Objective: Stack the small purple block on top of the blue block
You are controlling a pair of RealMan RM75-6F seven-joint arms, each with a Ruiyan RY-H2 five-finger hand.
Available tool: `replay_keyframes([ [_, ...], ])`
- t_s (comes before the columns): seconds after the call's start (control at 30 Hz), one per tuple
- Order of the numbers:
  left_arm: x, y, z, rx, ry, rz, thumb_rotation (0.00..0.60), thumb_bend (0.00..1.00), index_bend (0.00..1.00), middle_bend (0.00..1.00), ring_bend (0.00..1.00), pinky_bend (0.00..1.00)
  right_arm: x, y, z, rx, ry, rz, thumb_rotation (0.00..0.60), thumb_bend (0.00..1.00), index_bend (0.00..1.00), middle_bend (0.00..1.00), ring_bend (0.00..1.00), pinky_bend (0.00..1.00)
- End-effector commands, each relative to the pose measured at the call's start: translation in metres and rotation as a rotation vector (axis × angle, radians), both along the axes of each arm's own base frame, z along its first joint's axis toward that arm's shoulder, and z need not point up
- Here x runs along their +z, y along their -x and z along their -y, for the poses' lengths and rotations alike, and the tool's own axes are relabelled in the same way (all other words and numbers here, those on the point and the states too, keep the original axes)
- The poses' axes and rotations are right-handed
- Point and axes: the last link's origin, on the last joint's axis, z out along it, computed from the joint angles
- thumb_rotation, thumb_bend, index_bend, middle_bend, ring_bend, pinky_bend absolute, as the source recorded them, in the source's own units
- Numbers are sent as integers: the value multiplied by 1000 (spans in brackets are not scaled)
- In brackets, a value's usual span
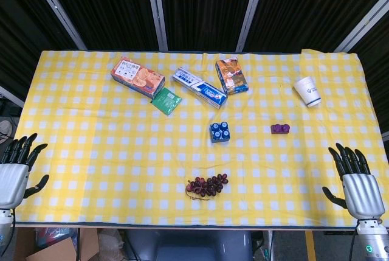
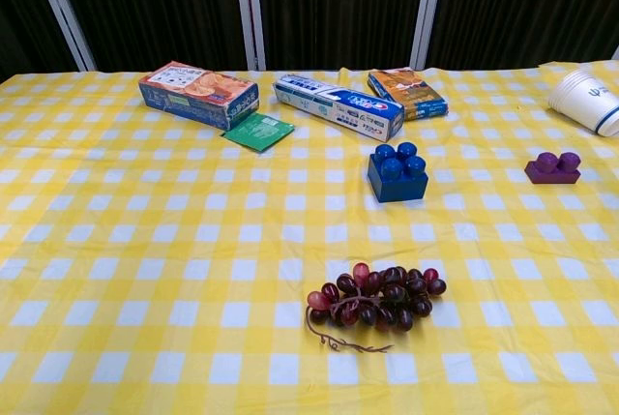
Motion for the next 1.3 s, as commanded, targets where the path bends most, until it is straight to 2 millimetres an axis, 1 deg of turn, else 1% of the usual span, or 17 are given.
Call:
replay_keyframes([
  [0.03,2,0,2,-4,-7,4,600,315,166,0,0,50,-1,1,1,-4,-2,-3,600,286,55,0,0,0],
  [0.23,4,-3,3,-23,-17,12,600,315,166,0,0,50,3,2,-2,-1,18,2,600,286,56,0,0,0],
  [0.4,4,-2,3,-19,-18,9,600,315,166,0,0,50,11,-2,-5,18,42,20,600,286,56,0,0,0],
  [0.5,4,-1,2,-12,-17,10,600,315,166,0,0,50,13,-3,-7,22,44,19,600,286,56,0,0,0],
  [0.83,5,-5,4,-32,-35,18,600,315,166,0,0,50,11,-3,-7,26,28,11,600,285,56,0,0,0],
  [1.07,3,-2,3,-18,-25,3,600,315,163,0,0,50,9,-3,-8,21,21,8,600,286,55,0,0,0],
  [1.3,2,-4,4,-22,-28,10,600,315,162,0,0,50,9,-3,-9,18,13,16,600,286,56,0,0,0],
])
